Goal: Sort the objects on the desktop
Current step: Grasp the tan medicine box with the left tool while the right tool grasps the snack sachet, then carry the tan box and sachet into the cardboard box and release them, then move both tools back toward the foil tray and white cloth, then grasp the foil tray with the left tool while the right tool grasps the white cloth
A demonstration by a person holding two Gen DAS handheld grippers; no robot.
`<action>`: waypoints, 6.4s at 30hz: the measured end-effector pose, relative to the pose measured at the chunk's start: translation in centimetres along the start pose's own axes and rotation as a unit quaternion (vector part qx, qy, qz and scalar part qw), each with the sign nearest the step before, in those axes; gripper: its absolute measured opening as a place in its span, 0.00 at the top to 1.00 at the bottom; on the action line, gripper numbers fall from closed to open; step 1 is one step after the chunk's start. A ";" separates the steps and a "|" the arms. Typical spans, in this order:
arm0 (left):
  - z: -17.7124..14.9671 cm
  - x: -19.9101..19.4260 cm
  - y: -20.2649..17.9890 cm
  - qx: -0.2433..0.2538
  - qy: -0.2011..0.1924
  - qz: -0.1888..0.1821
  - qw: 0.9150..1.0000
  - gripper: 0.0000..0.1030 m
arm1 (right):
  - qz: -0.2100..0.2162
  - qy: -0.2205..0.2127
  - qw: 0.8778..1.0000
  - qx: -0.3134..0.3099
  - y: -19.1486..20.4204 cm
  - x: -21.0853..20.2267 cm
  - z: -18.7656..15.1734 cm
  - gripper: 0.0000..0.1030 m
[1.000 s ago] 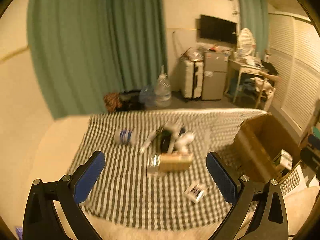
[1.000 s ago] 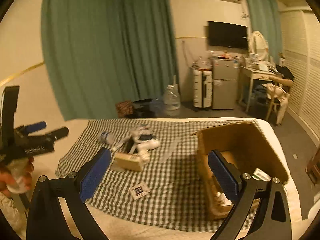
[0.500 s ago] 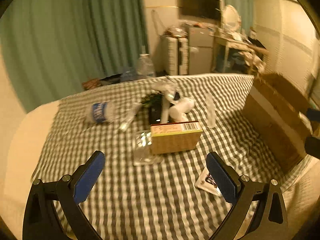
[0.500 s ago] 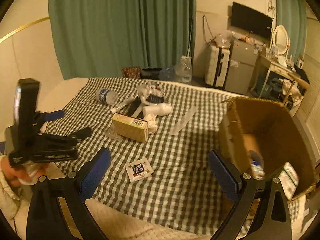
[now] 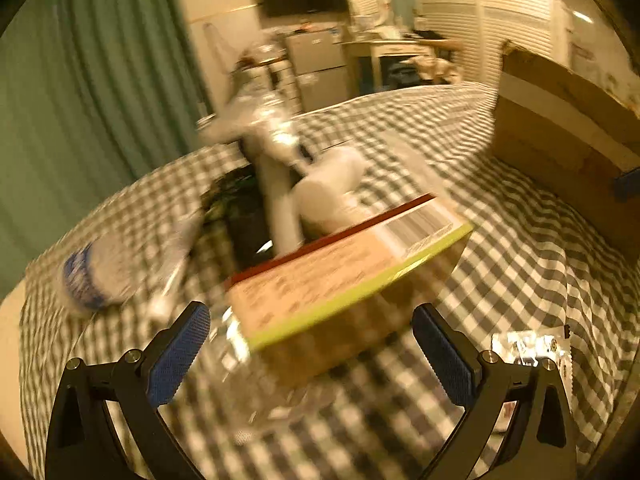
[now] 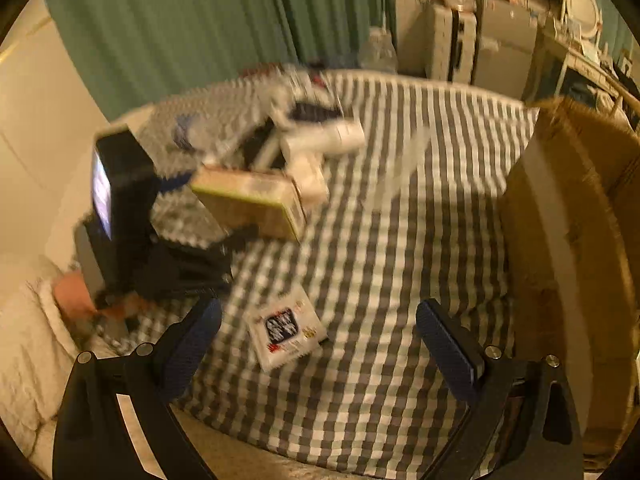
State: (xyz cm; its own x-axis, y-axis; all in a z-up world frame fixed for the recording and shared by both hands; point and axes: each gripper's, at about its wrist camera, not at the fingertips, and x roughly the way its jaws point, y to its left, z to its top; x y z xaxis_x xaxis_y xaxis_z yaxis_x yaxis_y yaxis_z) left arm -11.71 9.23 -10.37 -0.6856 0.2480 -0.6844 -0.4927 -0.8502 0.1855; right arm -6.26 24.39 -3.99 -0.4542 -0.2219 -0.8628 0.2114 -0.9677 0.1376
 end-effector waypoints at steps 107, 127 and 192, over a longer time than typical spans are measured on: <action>22.6 -9.9 -19.4 -0.113 0.035 -0.043 0.992 0.09 | -0.116 -0.190 0.948 0.229 -23.1 -21.1 -4.8 0.15; 7.3 -30.0 -6.8 -0.169 -0.035 0.191 0.966 0.00 | -0.126 -0.303 0.945 0.004 -0.1 -30.1 -5.6 0.00; -5.6 -1.6 10.9 -0.299 0.085 0.063 0.948 0.32 | -0.022 -0.026 0.999 0.013 5.2 13.8 5.0 0.49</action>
State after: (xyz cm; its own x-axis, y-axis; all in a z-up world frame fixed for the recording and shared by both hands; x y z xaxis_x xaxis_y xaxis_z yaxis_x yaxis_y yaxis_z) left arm -12.97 -3.04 -11.22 -0.5976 0.0924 -0.7964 0.0137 -0.9920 -0.1254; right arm -15.77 15.65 -12.71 -0.5069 -0.1848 -0.8420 0.1689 -0.9791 0.1132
